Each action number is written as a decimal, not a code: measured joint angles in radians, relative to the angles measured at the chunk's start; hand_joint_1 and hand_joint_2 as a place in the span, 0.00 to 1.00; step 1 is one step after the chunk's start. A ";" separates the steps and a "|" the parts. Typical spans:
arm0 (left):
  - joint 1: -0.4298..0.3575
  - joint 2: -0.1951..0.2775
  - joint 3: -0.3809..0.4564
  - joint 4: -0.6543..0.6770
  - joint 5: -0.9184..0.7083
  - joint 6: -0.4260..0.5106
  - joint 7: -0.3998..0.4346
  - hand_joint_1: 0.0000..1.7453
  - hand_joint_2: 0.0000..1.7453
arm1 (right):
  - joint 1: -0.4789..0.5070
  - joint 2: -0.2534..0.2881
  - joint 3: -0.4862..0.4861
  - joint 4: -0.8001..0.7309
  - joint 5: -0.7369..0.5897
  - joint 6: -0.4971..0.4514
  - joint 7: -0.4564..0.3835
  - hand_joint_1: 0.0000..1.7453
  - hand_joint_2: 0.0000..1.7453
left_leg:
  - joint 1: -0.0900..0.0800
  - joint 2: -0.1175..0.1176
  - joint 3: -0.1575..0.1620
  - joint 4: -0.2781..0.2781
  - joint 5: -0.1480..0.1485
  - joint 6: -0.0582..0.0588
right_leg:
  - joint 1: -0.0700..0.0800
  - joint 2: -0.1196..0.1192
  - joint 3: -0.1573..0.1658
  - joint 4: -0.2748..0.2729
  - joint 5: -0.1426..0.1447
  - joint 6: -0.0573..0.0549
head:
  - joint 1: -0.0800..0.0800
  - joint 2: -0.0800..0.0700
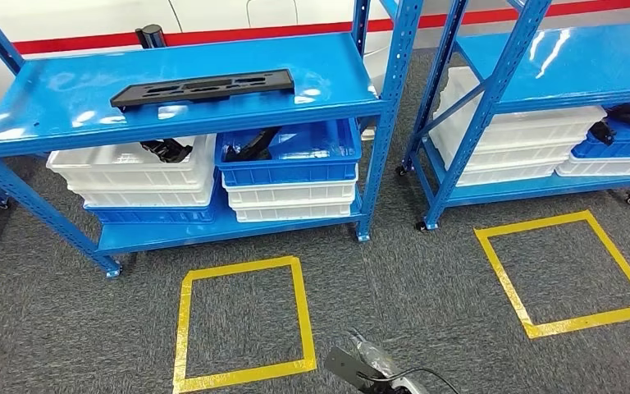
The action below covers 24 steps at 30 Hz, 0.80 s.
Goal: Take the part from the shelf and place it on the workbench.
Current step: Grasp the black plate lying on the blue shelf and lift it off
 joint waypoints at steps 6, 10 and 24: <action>-0.010 0.000 -0.058 0.005 0.004 -0.001 0.003 0.00 0.00 | -0.038 -0.040 0.027 -0.110 0.104 0.001 0.036 0.00 0.00 | 0.001 0.000 0.006 -0.004 0.000 0.003 | -0.004 0.000 -0.114 0.210 -0.056 0.015 | 0.002 0.000; -0.018 0.000 -0.095 0.009 0.009 -0.001 0.007 0.00 0.00 | -0.079 -0.070 0.041 -0.210 0.182 0.010 0.067 0.00 0.00 | -0.003 -0.002 0.012 0.000 -0.007 -0.009 | -0.004 0.000 -0.001 -0.040 0.057 0.002 | 0.001 0.000; -0.044 0.000 -0.197 0.031 0.028 -0.004 0.014 0.00 0.00 | -0.178 -0.156 0.062 -0.635 0.413 0.049 0.180 0.00 0.00 | 0.006 0.030 -0.044 0.084 -0.020 -0.045 | -0.004 -0.021 0.008 -0.058 0.056 -0.027 | -0.004 0.000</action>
